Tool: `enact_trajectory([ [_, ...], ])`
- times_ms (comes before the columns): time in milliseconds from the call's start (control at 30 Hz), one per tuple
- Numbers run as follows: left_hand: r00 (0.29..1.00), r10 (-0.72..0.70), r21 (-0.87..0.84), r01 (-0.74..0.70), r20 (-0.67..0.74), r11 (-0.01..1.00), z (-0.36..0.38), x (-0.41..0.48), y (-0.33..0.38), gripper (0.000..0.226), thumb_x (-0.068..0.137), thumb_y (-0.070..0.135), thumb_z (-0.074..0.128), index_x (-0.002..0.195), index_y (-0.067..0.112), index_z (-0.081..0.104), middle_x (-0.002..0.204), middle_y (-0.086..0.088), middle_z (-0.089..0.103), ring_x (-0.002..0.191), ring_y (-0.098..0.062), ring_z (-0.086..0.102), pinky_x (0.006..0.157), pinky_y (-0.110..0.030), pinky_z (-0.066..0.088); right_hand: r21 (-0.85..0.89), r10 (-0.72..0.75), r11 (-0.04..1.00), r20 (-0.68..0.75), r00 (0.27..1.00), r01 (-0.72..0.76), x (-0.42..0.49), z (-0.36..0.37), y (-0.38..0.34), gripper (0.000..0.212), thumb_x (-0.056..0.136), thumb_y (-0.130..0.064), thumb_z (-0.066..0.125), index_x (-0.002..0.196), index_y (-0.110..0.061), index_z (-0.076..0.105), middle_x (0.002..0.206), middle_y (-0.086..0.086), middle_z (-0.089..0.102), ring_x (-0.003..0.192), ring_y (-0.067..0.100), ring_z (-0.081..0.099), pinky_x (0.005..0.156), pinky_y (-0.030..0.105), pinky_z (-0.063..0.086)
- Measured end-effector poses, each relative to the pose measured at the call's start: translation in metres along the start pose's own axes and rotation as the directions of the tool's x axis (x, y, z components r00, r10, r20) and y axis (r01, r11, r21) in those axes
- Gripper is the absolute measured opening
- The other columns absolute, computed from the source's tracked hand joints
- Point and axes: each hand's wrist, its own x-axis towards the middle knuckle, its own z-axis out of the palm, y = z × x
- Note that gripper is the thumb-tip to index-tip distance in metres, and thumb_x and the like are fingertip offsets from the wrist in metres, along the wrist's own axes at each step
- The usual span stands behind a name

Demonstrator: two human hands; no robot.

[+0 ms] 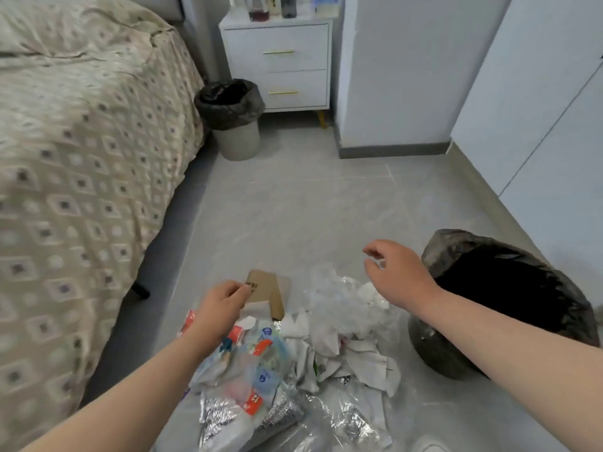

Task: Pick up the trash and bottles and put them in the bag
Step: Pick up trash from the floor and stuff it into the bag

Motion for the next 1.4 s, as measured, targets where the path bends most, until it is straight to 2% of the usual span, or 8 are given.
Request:
enact_trajectory([
  [133,0.989,-0.148,0.095,0.146,0.019,0.985,-0.001,0.008,-0.086,0.018,0.088,0.014,0.058,0.07,0.013,0.06,0.065,-0.003,0.057,0.061,-0.017,0.049,0.06,-0.03,0.04,-0.158,-0.065,0.98,0.305,0.95,0.118,0.003,0.073,-0.01,0.021,0.091,-0.026,0.049,0.105,-0.019,0.063,0.098,-0.004,0.065,0.096,0.019,0.061,0.081,0.032,0.048],
  [233,0.959,-0.277,0.116,0.281,-0.053,0.953,0.008,0.014,-0.13,0.021,0.088,0.019,0.059,0.07,0.015,0.049,0.068,-0.003,0.052,0.065,-0.019,0.046,0.06,-0.031,0.033,-0.262,-0.062,0.933,0.556,0.829,0.246,-0.002,0.127,-0.011,0.04,0.09,-0.033,0.05,0.128,-0.02,0.052,0.124,0.002,0.056,0.112,0.024,0.055,0.089,0.035,0.047],
  [433,0.885,-0.424,0.163,0.455,-0.191,0.876,0.011,0.037,-0.188,0.049,0.081,0.03,0.068,0.121,0.004,0.054,0.121,-0.016,0.056,0.107,-0.034,0.053,0.087,-0.04,0.044,-0.398,-0.101,0.545,0.843,0.528,0.738,-0.01,0.199,0.008,0.088,0.078,-0.01,0.068,0.149,-0.02,0.017,0.158,0.019,0.004,0.134,0.038,0.029,0.092,0.046,0.046],
  [633,0.883,-0.44,0.268,0.469,-0.165,0.841,0.005,0.049,-0.202,0.081,0.064,0.053,0.076,0.13,0.015,0.048,0.128,-0.01,0.051,0.117,-0.032,0.052,0.095,-0.046,0.047,-0.38,-0.119,0.455,0.87,0.478,0.805,-0.002,0.219,0.015,0.05,0.08,-0.014,0.067,0.127,-0.01,0.049,0.126,0.018,0.048,0.119,0.037,0.04,0.084,0.043,0.042],
  [733,0.911,-0.401,0.338,0.408,-0.092,0.848,0.006,0.051,-0.207,0.072,0.066,0.059,0.069,0.123,0.017,0.056,0.123,-0.005,0.058,0.11,-0.027,0.058,0.093,-0.04,0.049,-0.34,-0.145,0.457,0.883,0.446,0.822,0.0,0.219,0.014,0.042,0.081,-0.012,0.065,0.122,-0.009,0.055,0.121,0.016,0.05,0.118,0.036,0.04,0.083,0.043,0.042],
  [867,0.937,-0.327,0.378,0.349,-0.125,0.857,0.007,0.055,-0.216,0.024,0.088,0.037,0.052,0.093,0.02,0.067,0.099,-0.005,0.067,0.083,-0.022,0.063,0.078,-0.038,0.053,-0.296,-0.204,0.545,0.861,0.467,0.784,0.001,0.212,0.01,0.04,0.082,-0.029,0.068,0.117,-0.011,0.061,0.115,0.014,0.056,0.113,0.034,0.044,0.081,0.041,0.041],
  [1200,0.968,-0.16,0.168,0.193,-0.194,0.967,-0.023,0.035,-0.15,0.032,0.092,0.024,0.056,0.061,0.016,0.058,0.058,-0.002,0.059,0.059,-0.022,0.057,0.051,-0.027,0.036,-0.106,-0.187,0.94,0.636,0.749,0.324,-0.003,0.122,-0.039,0.043,0.071,-0.047,0.075,0.109,-0.029,0.069,0.106,-0.001,0.065,0.1,0.018,0.055,0.088,0.032,0.046],
  [1400,0.98,-0.04,0.018,0.044,-0.197,0.999,-0.038,0.009,-0.074,0.03,0.092,0.026,0.055,0.065,0.012,0.063,0.059,-0.004,0.058,0.054,-0.02,0.046,0.054,-0.028,0.033,0.184,-0.02,0.981,0.393,0.919,-0.057,-0.025,0.032,-0.07,0.024,0.074,-0.027,0.08,0.097,-0.024,0.074,0.082,-0.017,0.068,0.073,-0.006,0.058,0.068,0.013,0.045],
])
